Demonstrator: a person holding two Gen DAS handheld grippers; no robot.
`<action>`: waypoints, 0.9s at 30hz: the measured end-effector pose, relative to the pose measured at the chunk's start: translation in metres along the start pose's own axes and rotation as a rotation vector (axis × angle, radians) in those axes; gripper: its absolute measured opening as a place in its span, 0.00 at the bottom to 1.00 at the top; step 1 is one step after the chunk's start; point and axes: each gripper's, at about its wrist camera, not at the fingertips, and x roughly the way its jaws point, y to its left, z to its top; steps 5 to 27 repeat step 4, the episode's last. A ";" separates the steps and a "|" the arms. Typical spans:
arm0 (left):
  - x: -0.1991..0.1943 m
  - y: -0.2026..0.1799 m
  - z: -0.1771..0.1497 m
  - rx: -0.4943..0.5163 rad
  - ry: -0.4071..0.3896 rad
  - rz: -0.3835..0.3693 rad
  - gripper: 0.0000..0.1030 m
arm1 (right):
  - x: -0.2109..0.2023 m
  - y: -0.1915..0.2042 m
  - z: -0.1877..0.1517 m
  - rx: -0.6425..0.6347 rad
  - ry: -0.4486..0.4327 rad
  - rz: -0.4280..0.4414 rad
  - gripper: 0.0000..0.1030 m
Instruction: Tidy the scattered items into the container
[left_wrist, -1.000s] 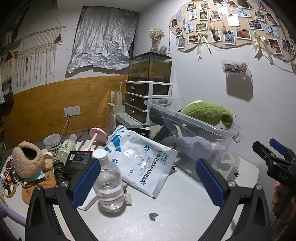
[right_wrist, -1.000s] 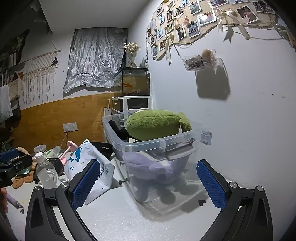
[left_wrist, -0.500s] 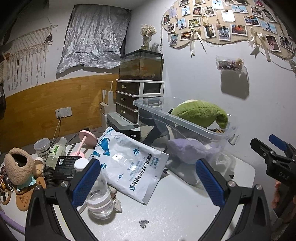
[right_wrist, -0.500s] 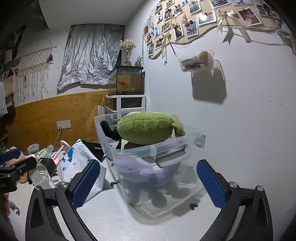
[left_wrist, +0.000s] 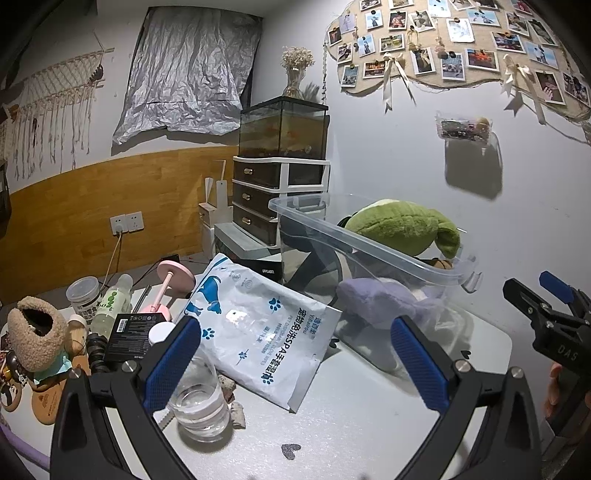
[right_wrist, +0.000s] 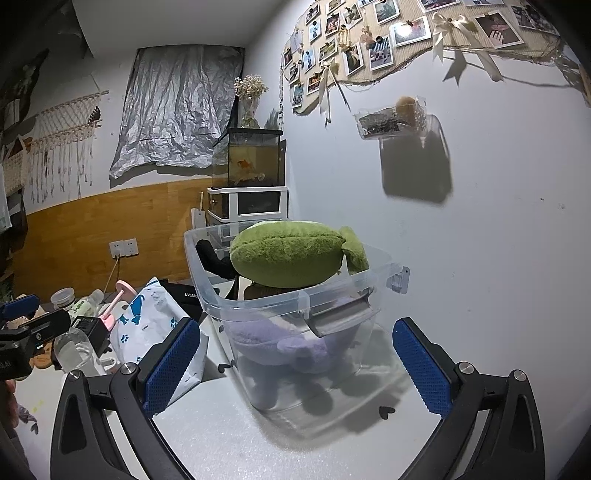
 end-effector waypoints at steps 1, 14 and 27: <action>0.000 0.000 0.000 0.000 0.001 0.001 1.00 | 0.000 0.000 0.000 0.001 0.000 0.001 1.00; 0.000 0.001 0.000 0.001 0.000 0.002 1.00 | 0.001 0.000 0.000 0.001 0.001 0.003 1.00; 0.000 0.001 0.000 0.001 0.000 0.002 1.00 | 0.001 0.000 0.000 0.001 0.001 0.003 1.00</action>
